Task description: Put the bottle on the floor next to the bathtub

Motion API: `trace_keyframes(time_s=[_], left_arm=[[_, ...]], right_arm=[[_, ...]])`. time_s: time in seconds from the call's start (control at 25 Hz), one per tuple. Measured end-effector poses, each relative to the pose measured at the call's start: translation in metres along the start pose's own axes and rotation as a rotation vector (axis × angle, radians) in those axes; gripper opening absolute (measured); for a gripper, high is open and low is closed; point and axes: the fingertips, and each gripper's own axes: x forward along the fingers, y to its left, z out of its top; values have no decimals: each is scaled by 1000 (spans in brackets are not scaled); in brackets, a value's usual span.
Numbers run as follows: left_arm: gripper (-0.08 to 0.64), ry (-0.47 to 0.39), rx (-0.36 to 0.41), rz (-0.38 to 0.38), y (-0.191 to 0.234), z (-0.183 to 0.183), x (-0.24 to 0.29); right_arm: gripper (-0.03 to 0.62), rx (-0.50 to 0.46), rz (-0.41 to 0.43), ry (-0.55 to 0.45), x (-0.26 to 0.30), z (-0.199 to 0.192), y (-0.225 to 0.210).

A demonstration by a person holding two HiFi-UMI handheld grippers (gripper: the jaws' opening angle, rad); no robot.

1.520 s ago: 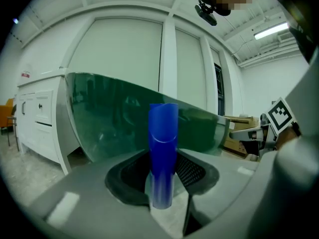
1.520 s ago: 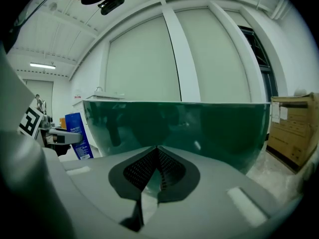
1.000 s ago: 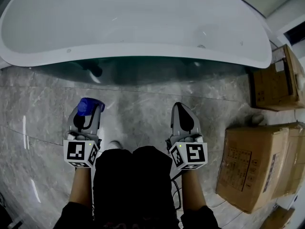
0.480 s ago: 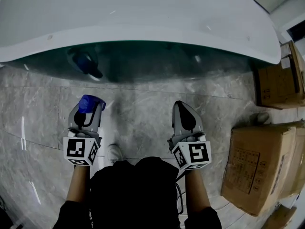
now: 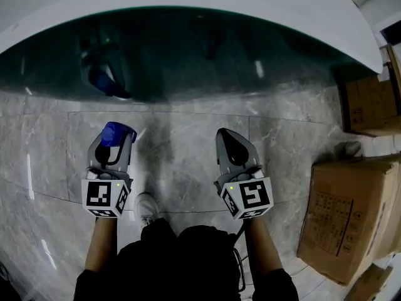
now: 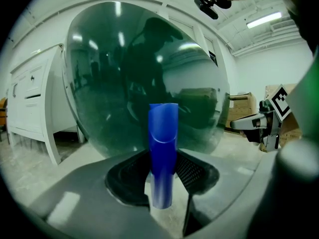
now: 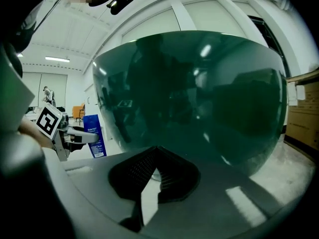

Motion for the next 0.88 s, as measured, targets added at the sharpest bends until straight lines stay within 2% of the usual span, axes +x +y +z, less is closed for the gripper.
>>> trace_keyframes(time_s=[0.4,0.88], left_arm=[[169,36,-37,21,16,-53,22],[169,69,-30,-4,4,-87,56]], right_arm=[[26,8,-18,42,34,-58,4],[26,12,-36,79,49,-89,-8]])
